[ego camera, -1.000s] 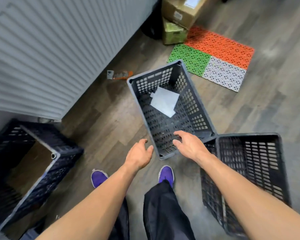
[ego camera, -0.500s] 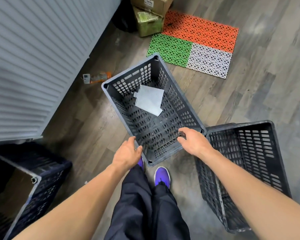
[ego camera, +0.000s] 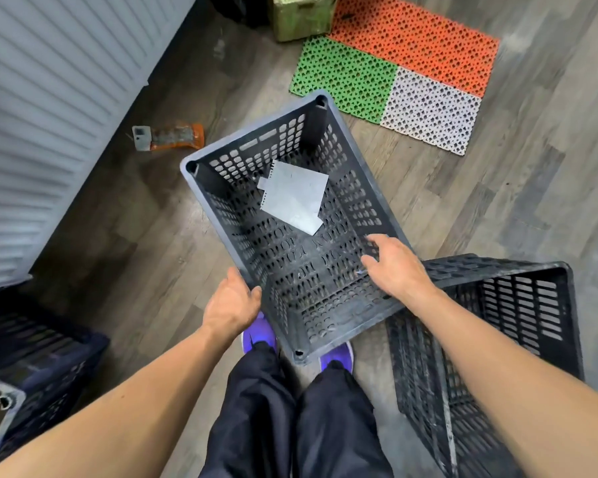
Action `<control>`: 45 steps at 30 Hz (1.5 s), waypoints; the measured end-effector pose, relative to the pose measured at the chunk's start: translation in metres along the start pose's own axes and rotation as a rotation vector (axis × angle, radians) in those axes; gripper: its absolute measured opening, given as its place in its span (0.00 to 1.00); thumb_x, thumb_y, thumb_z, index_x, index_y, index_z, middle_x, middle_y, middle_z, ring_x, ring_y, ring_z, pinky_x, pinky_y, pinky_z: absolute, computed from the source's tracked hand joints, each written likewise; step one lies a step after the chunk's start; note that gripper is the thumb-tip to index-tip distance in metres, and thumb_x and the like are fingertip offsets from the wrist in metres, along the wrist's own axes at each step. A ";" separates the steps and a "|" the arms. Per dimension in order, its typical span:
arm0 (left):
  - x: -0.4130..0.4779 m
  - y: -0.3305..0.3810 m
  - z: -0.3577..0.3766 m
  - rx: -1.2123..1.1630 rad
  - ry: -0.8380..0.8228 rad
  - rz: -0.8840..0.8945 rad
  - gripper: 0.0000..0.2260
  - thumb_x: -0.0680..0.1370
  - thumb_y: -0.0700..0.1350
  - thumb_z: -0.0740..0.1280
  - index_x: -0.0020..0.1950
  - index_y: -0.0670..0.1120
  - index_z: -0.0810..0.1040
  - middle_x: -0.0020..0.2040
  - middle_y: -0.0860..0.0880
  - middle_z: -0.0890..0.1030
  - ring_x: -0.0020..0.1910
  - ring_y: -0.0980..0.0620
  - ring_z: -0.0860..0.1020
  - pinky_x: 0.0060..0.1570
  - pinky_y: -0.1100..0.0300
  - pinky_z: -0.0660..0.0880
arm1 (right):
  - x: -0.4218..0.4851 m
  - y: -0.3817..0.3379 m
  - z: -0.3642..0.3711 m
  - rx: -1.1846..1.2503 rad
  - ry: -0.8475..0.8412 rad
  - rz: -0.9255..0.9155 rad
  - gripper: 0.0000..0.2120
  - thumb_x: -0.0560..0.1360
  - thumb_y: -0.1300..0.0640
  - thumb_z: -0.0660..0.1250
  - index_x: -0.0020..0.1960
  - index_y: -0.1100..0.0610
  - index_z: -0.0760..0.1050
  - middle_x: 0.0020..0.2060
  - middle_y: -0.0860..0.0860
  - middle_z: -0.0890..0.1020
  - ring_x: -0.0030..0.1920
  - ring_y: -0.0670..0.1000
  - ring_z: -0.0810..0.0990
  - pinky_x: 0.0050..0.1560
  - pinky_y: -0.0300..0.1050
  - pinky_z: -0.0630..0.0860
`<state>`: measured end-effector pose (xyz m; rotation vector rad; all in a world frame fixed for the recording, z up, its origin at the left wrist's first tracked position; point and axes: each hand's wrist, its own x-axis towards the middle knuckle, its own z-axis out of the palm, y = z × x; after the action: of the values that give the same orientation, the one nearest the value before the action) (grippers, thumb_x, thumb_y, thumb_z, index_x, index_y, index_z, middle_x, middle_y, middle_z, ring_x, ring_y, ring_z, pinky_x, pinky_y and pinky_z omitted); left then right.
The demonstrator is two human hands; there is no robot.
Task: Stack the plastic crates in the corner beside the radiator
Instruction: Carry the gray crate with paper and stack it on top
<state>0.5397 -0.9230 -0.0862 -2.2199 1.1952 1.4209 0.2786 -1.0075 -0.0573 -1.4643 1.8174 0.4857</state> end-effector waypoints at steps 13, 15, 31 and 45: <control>0.032 0.017 0.023 -0.222 0.122 -0.134 0.24 0.80 0.47 0.63 0.69 0.35 0.59 0.65 0.34 0.74 0.62 0.34 0.75 0.58 0.47 0.71 | 0.056 0.017 0.006 -0.162 0.118 0.016 0.34 0.78 0.55 0.63 0.77 0.60 0.50 0.71 0.60 0.62 0.68 0.61 0.62 0.60 0.56 0.69; 0.034 0.021 0.026 -0.248 0.163 -0.157 0.23 0.80 0.45 0.63 0.69 0.35 0.59 0.64 0.34 0.75 0.61 0.34 0.76 0.57 0.47 0.71 | 0.063 0.018 0.007 -0.175 0.104 0.015 0.35 0.78 0.55 0.63 0.78 0.62 0.49 0.72 0.61 0.61 0.69 0.62 0.62 0.62 0.57 0.69; 0.027 0.009 0.012 -0.227 0.295 -0.281 0.16 0.79 0.44 0.62 0.63 0.38 0.65 0.59 0.35 0.77 0.57 0.35 0.76 0.52 0.50 0.69 | 0.076 0.029 -0.025 -0.049 0.014 0.013 0.17 0.77 0.52 0.62 0.63 0.58 0.68 0.53 0.58 0.78 0.51 0.60 0.76 0.49 0.51 0.73; -0.119 -0.068 -0.005 -0.327 0.377 -0.447 0.14 0.72 0.50 0.68 0.51 0.47 0.68 0.51 0.41 0.81 0.47 0.39 0.78 0.47 0.51 0.75 | -0.037 -0.005 -0.041 -0.215 -0.048 -0.240 0.13 0.77 0.47 0.65 0.47 0.57 0.71 0.44 0.57 0.81 0.46 0.60 0.79 0.41 0.49 0.71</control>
<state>0.5710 -0.8228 0.0026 -2.8410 0.5096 1.1069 0.2737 -1.0124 -0.0021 -1.7745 1.5633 0.6026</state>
